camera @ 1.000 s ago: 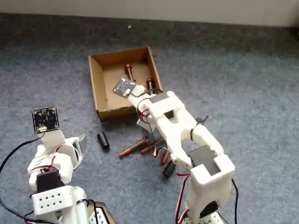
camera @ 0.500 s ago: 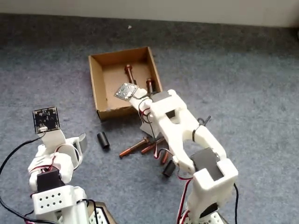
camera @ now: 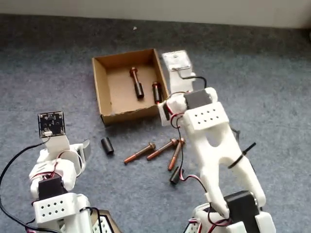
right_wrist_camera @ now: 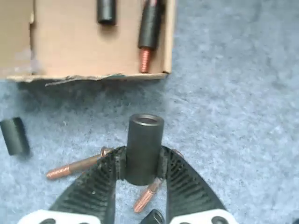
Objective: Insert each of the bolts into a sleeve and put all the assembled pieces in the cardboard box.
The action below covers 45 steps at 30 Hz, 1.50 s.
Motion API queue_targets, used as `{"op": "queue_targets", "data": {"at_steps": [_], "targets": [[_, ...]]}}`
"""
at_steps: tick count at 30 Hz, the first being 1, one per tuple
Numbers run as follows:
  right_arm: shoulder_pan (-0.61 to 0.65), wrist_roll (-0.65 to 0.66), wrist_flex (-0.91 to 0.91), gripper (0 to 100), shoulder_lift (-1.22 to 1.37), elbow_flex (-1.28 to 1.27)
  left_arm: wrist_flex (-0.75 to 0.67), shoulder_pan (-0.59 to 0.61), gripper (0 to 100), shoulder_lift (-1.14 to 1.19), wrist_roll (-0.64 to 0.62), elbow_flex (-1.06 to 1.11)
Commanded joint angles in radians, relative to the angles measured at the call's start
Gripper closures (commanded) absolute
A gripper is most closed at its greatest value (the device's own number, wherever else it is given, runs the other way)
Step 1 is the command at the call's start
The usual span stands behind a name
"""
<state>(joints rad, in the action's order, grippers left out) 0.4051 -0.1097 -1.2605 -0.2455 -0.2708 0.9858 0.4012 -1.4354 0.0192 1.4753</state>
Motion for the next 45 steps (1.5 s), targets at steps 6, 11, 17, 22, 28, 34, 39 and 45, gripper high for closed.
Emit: {"op": "queue_targets", "data": {"at_steps": [6,11,17,22,28,34,39,45], "targets": [[-0.128,-0.203,0.005,99.5,-0.269,-0.170,0.072,-0.185,76,0.007,0.160,-0.165],[-0.206,-0.330,0.188,99.5,-0.414,-0.355,0.255,-0.366,76,0.008,0.192,-0.311],[-0.306,-0.431,0.429,99.5,-0.506,-0.579,0.373,-0.535,76,0.170,0.192,-0.501],[-0.389,-0.437,0.529,99.5,-0.521,-0.645,0.368,-0.645,76,0.544,0.235,-0.667],[-0.455,-0.516,0.570,99.5,-0.518,-0.657,0.325,-0.766,76,0.908,0.258,-0.826],[-0.456,-0.514,0.570,99.5,-0.518,-0.662,0.218,-0.820,76,1.153,0.258,-0.885],[-0.456,-0.514,0.570,99.5,-0.518,-0.664,0.166,-0.820,76,1.293,0.258,-0.938],[-0.456,-0.514,0.570,99.5,-0.518,-0.664,0.163,-0.825,82,1.449,0.258,-1.023]]}}
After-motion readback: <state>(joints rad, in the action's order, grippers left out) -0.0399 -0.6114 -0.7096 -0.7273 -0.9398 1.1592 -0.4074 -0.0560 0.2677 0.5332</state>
